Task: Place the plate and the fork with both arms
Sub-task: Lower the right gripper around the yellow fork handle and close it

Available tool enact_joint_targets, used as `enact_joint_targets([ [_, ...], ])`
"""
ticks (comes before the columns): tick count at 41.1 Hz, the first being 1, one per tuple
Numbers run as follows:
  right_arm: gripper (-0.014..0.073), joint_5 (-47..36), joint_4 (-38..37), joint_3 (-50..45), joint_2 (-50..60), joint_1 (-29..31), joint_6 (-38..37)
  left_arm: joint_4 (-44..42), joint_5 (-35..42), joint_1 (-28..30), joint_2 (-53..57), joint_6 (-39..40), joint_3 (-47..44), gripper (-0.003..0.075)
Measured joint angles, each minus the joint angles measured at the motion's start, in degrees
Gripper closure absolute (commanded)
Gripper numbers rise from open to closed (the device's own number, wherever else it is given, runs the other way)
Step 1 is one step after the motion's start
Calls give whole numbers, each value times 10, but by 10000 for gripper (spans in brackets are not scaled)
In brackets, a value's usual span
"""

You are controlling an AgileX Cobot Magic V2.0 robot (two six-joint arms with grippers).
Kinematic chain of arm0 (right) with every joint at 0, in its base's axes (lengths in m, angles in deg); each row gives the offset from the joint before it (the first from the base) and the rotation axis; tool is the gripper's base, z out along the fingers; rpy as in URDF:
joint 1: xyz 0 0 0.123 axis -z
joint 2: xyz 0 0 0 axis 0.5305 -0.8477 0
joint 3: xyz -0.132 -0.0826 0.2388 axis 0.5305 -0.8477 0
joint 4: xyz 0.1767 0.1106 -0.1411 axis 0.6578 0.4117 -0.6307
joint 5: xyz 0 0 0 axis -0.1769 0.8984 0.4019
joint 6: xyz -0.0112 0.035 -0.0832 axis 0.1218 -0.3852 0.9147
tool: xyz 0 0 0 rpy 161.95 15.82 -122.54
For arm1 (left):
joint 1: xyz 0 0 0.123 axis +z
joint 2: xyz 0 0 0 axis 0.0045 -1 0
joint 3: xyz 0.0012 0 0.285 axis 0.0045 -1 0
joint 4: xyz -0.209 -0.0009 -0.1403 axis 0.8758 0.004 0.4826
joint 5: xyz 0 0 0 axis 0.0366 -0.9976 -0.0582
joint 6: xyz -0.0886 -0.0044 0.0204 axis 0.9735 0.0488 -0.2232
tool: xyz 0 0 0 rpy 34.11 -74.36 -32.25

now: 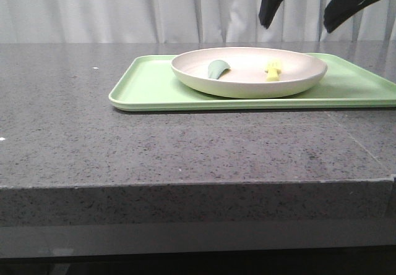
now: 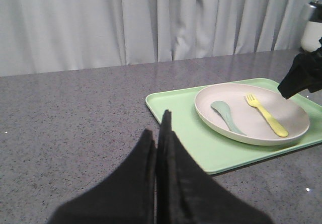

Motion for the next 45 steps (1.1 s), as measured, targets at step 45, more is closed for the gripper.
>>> enact_joint_targets([
  [45,-28,82,-2,115,-157,-13,-37,0,-1,0,0,0,0,739],
])
